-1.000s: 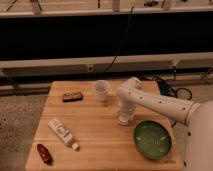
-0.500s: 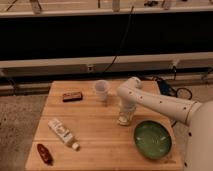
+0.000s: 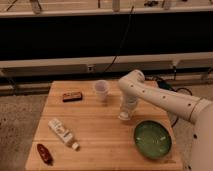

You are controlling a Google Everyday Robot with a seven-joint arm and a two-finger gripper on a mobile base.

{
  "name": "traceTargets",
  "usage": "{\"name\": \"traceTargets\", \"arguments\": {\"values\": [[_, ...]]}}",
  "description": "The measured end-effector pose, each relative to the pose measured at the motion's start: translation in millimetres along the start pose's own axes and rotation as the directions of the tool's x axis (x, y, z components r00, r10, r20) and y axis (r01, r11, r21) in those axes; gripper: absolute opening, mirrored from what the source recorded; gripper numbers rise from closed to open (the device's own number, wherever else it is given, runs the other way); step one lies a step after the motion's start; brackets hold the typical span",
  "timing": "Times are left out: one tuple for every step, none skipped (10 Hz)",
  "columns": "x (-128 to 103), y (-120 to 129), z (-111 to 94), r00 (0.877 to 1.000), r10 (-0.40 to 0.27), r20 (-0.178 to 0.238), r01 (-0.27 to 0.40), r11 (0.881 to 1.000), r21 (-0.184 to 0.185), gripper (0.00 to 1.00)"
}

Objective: Place the white sponge in the ceramic cup

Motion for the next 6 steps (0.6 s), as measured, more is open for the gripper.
{"name": "traceTargets", "arguments": {"values": [[7,-2,-8,1.000,0.003,-0.015,-0.002,1.000,0.005,0.00],[12,-5,-16,1.000,0.003,-0.026,-0.003,1.000,0.009,0.00],[16,-8,-21,0.999,0.003,-0.034,-0.002,1.000,0.012,0.00],[18,-8,-25,0.999,0.002,-0.038,-0.001,1.000,0.012,0.00],[18,-7,-27,0.999,0.002,-0.039,-0.001,1.000,0.013,0.00],[21,-9,-31,0.999,0.002,-0.048,-0.001,1.000,0.016,0.00]]}}
